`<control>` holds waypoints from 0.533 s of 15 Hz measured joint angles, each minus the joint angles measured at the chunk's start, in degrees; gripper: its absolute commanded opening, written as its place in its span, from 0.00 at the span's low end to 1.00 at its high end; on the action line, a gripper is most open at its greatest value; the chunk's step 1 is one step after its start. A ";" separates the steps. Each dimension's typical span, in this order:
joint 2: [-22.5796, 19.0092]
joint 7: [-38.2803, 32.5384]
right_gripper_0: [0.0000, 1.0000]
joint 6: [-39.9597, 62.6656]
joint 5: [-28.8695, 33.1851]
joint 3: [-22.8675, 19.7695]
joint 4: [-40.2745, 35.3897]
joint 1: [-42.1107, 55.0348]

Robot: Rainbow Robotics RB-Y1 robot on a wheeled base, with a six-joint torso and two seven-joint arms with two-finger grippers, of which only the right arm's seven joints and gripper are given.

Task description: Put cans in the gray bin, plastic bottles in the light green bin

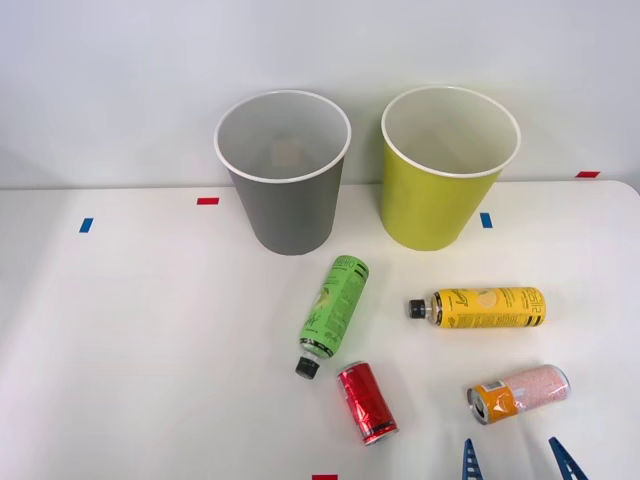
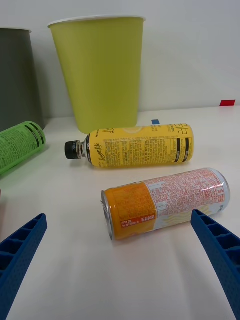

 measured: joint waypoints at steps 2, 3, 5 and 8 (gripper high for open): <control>0.00 0.00 1.00 0.00 0.00 0.00 0.00 0.00; 0.00 0.00 1.00 0.00 0.00 0.00 0.00 0.00; 0.00 0.00 1.00 0.00 0.00 0.00 0.00 0.00; 0.00 0.00 1.00 0.00 0.00 0.00 0.00 0.00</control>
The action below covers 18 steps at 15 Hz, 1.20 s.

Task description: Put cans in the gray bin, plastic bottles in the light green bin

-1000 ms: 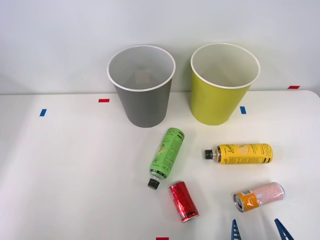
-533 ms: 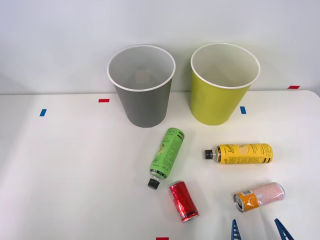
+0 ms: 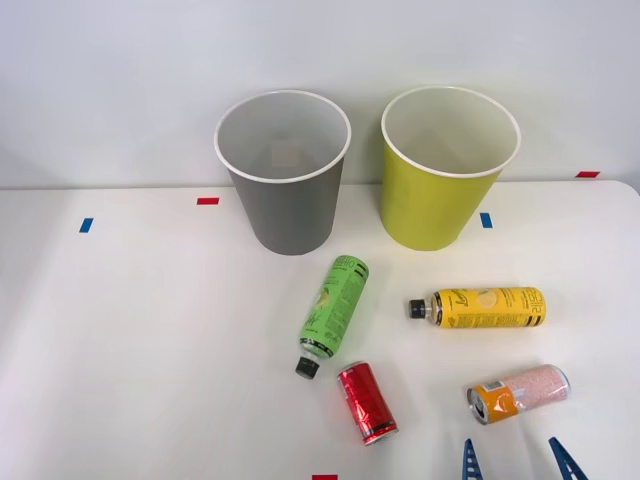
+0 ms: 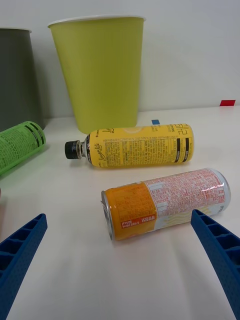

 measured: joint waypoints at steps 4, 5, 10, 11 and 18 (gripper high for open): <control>0.00 0.00 1.00 0.00 0.00 0.00 0.00 0.00; 0.00 0.00 1.00 0.00 0.00 0.00 0.00 0.00; 0.00 0.00 1.00 0.00 0.00 0.00 0.00 0.00; 0.00 0.00 1.00 0.00 0.00 0.00 0.00 0.00; 0.00 0.00 1.00 0.00 0.00 0.00 0.00 0.00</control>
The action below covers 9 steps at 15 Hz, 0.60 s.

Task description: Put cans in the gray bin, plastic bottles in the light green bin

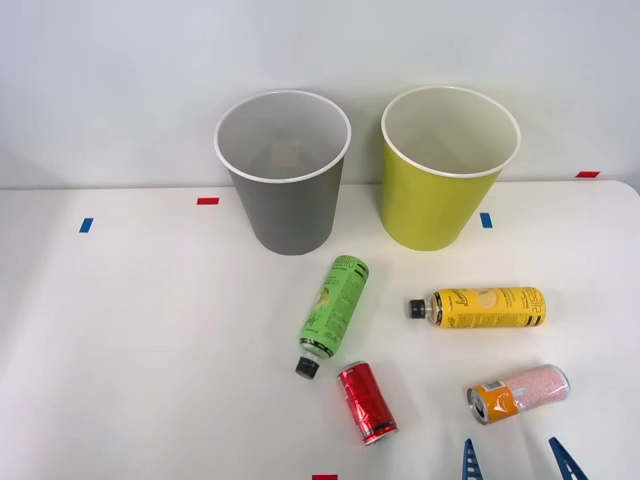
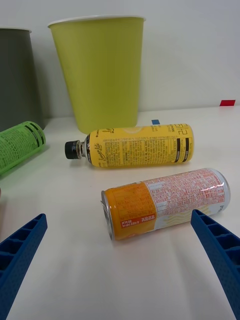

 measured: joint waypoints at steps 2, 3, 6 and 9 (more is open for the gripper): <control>0.00 0.00 1.00 0.00 0.00 0.00 0.00 0.00; 0.00 0.00 1.00 0.00 0.00 0.00 0.00 0.00; 0.08 0.01 1.00 0.20 0.00 -0.09 0.27 -0.16; 0.38 0.10 1.00 0.86 0.48 -0.60 2.39 -1.22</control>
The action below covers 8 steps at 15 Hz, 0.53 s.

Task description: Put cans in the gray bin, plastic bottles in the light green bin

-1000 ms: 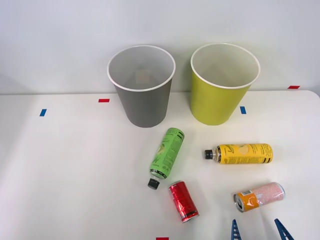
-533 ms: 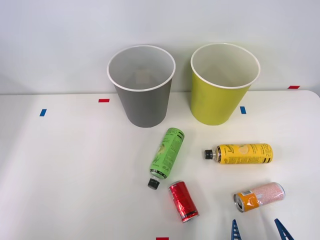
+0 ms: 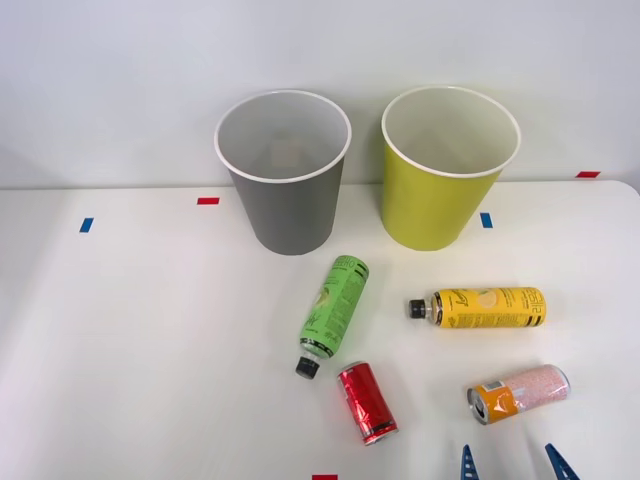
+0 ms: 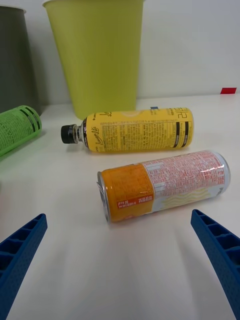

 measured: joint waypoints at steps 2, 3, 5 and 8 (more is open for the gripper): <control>-0.52 0.35 1.00 -0.03 0.02 -0.28 -1.36 -0.16; -1.18 0.31 1.00 0.34 -0.23 -0.33 -2.42 -0.14; -2.74 -0.21 1.00 4.20 -1.58 -0.31 -6.38 0.35; -4.33 -0.82 1.00 16.83 -7.63 -0.09 -15.70 2.54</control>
